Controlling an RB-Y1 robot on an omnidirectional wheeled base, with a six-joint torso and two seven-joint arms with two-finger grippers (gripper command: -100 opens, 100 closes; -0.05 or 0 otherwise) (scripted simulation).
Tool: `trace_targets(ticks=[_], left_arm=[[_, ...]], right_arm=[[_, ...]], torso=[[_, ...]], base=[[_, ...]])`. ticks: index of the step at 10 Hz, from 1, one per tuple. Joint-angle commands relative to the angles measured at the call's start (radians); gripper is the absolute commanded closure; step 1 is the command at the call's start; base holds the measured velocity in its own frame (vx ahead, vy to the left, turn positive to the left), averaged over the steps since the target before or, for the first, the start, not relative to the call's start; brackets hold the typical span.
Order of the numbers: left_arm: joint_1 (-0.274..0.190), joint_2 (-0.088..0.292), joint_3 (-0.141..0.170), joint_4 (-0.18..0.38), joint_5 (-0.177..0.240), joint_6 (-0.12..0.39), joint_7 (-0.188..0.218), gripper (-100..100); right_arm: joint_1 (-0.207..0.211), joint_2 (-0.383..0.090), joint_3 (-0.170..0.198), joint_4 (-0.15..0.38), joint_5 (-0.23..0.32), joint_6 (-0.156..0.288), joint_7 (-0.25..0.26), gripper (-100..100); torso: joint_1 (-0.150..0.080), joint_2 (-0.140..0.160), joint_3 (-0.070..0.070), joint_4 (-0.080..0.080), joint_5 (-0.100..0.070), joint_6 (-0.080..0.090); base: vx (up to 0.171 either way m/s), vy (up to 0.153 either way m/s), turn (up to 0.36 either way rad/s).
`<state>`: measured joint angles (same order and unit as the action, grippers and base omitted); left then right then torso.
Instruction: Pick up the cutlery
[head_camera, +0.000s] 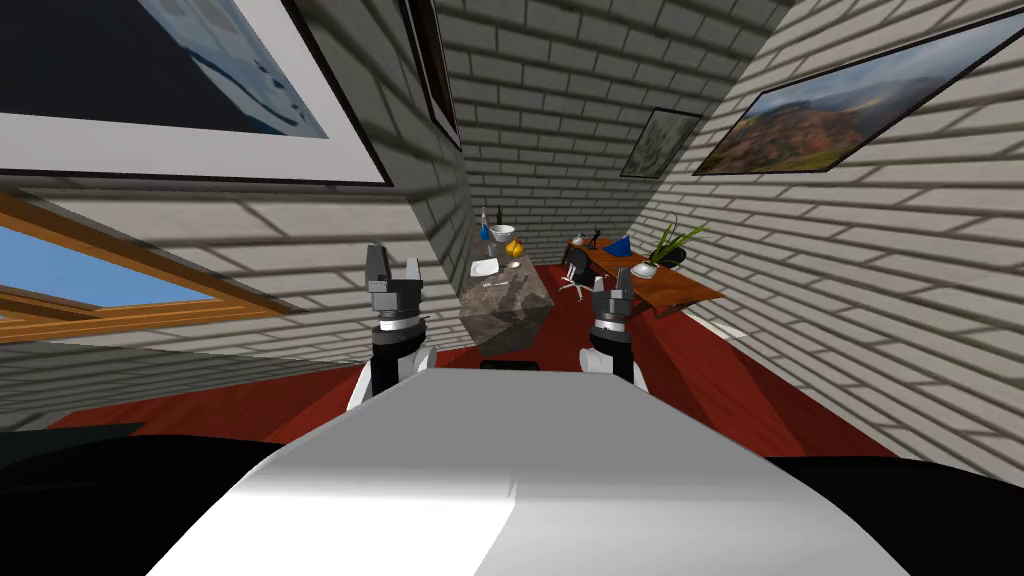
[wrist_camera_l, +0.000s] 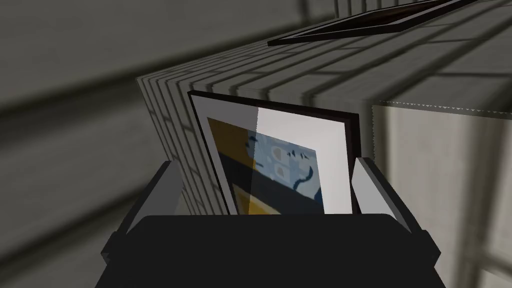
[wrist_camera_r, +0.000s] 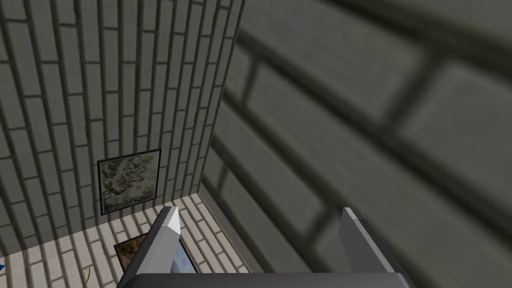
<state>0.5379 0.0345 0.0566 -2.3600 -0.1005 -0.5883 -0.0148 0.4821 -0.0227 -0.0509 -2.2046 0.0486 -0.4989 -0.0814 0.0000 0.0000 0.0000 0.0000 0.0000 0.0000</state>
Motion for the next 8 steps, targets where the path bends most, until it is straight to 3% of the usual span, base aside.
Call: trace_targets(ticks=[1,8], left_arm=[[-0.022,0.04,0.009,0.017,-0.005,0.046,-0.004,-100],[-0.125,0.128,0.051,0.092,-0.029,0.237,-0.023,-100]], right_arm=[[0.0,0.0,0.0,0.0,0.0,0.0,0.0,0],[0.0,0.0,0.0,0.0,0.0,0.0,0.0,0]], torso=[[0.0,0.0,0.0,0.0,0.0,0.0],[0.0,0.0,0.0,0.0,0.0,0.0]], base=[[-0.005,-0.003,-0.132],[-0.01,-0.001,-0.095]])
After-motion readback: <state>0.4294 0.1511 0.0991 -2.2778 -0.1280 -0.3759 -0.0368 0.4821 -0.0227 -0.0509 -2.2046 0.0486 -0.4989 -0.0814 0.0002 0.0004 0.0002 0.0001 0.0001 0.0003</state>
